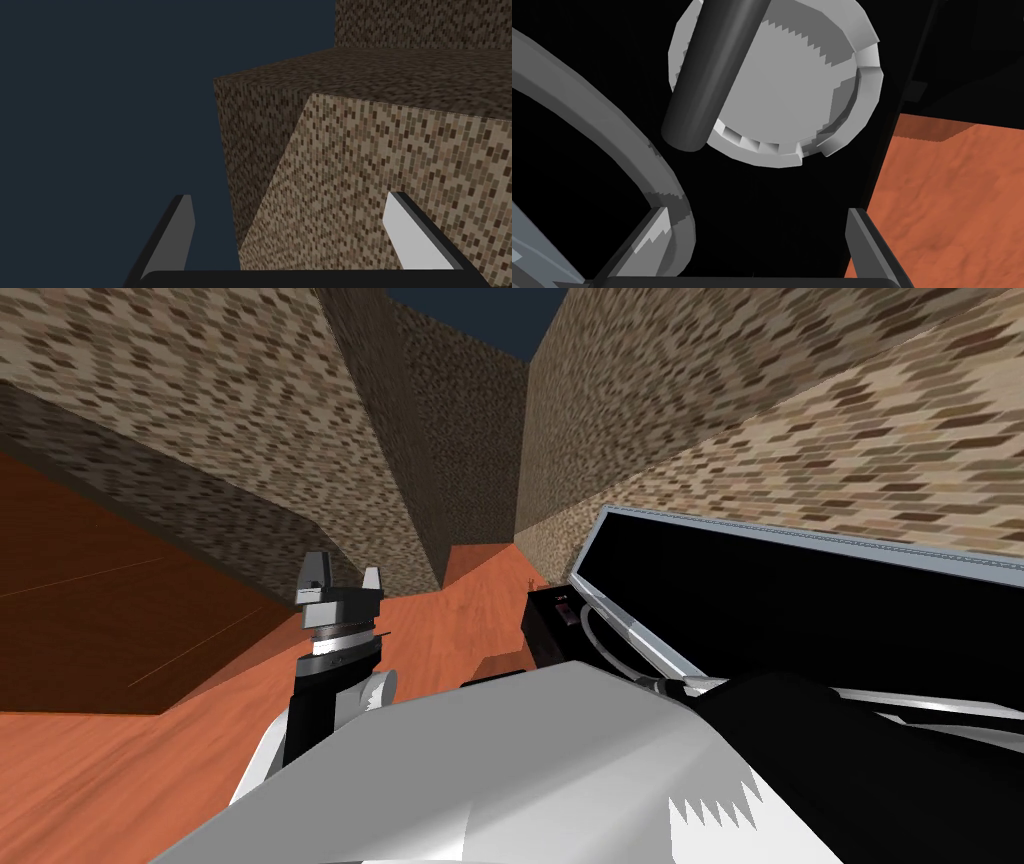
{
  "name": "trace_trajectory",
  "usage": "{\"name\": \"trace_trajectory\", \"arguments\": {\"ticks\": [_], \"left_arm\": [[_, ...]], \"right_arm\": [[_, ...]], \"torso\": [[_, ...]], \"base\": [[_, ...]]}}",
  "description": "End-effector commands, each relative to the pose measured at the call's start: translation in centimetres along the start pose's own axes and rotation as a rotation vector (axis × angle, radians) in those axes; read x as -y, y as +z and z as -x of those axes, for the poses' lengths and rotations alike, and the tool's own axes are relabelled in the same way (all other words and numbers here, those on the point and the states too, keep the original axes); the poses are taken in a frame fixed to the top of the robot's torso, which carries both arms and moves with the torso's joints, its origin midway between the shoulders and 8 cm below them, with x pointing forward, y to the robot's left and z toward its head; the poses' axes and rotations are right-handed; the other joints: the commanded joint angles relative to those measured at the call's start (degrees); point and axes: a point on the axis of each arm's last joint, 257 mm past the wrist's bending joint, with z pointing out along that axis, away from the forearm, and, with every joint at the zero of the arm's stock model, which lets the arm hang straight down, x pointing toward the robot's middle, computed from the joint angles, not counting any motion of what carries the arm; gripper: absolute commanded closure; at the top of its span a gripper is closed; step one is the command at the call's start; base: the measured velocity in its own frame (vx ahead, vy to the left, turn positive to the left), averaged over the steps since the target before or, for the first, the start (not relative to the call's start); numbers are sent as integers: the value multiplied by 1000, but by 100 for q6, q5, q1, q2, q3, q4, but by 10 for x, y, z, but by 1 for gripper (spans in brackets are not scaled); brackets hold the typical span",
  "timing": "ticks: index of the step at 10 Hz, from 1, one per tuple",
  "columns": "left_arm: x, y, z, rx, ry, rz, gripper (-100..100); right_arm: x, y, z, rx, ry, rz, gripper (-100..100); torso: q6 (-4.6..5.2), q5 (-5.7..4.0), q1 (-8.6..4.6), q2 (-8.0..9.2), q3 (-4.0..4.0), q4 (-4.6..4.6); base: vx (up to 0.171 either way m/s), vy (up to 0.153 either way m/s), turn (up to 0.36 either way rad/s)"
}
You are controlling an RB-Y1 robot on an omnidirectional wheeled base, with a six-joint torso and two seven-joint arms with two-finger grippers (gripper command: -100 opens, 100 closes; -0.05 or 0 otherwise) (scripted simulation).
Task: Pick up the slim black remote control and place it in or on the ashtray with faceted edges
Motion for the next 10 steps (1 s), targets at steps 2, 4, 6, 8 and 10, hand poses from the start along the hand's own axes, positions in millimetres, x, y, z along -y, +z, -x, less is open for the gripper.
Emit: {"name": "trace_trajectory", "arguments": {"ticks": [2, 4, 6, 8, 10], "left_arm": [[0, 0, 0, 0, 0, 0, 0], [0, 0, 0, 0, 0, 0, 0], [0, 0, 0, 0, 0, 0, 0], [0, 0, 0, 0, 0, 0, 0], [0, 0, 0, 0, 0, 0, 0]], "right_arm": [[0, -11, -22, -43, 41, -17, -100], [1, -11, -21, -38, 52, -18, -100], [1, -11, -21, -38, 55, -18, 0], [1, -11, -21, -38, 55, -18, 0], [1, -11, -21, -38, 55, -18, 0]], "torso": [[-7, 3, 6, 11, 5, 1], [1, 0, 0, 10, 6, 2], [0, 0, -1, -5, -3, -1], [-1, 0, -2, -8, -5, -2], [-1, 0, -2, -9, -5, -2]], "base": [[-73, 15, 289], [-28, -1, 17], [0, 0, 0], [0, 0, 0], [0, 0, 0]]}}
